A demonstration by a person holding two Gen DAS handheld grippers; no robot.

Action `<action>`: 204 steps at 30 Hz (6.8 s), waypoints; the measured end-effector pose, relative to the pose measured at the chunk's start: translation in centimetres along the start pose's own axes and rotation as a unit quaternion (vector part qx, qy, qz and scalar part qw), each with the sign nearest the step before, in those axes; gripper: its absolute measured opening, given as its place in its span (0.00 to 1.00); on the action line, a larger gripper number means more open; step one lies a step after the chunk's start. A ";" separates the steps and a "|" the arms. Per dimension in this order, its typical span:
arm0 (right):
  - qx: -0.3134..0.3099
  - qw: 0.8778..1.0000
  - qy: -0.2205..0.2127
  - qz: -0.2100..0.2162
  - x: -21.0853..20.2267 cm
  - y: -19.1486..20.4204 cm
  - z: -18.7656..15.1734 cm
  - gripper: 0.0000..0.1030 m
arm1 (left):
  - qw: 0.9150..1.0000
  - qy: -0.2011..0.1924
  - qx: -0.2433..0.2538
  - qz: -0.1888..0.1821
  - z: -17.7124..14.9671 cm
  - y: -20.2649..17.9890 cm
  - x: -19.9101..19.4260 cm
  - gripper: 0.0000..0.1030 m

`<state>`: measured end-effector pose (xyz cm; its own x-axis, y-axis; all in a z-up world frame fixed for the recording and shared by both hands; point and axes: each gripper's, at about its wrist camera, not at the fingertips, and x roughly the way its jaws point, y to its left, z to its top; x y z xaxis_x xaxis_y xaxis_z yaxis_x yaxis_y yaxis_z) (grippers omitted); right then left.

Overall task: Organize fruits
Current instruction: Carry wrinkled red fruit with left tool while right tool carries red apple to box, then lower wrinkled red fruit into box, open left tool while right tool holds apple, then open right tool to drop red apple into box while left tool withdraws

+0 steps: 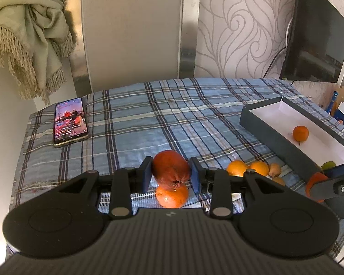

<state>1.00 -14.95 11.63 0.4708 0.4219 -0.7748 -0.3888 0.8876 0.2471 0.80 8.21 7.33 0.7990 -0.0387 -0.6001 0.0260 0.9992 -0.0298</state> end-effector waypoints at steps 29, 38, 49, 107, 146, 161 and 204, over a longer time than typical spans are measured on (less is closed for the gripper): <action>-0.013 0.998 -0.014 0.052 -0.6 -1.4 0.2 0.32 | 1.000 -0.014 0.003 0.027 1.1 -2.3 -1.8 0.38; -0.018 0.997 -0.033 0.068 -1.7 -2.9 -0.4 0.32 | 0.999 -0.018 -0.002 0.039 0.9 -3.8 -3.9 0.38; -0.020 0.994 -0.063 0.086 -2.8 -4.4 -1.6 0.32 | 0.999 0.003 -0.030 0.045 0.6 -4.8 -4.8 0.38; 0.076 0.986 -0.124 0.085 -6.7 -13.2 -4.3 0.32 | 1.000 -0.006 0.027 0.001 3.0 -13.8 -3.1 0.38; 0.130 0.983 -0.126 0.003 -9.2 -17.8 -6.5 0.32 | 0.996 0.033 0.050 -0.064 7.3 -24.1 12.5 0.39; 0.131 0.983 -0.129 0.006 -9.7 -18.2 -7.1 0.32 | 0.996 0.031 0.062 -0.048 7.4 -25.0 12.5 0.53; 0.026 0.994 -0.108 -0.013 -3.9 -19.4 -4.2 0.32 | 0.997 0.029 0.047 -0.045 3.4 -24.7 0.1 0.59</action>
<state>3.42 -34.62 7.38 0.6415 0.4234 -0.6397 -0.3353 0.9048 0.2626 2.32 -16.44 10.75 0.7544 -0.1261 -0.6442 0.1550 0.9878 -0.0119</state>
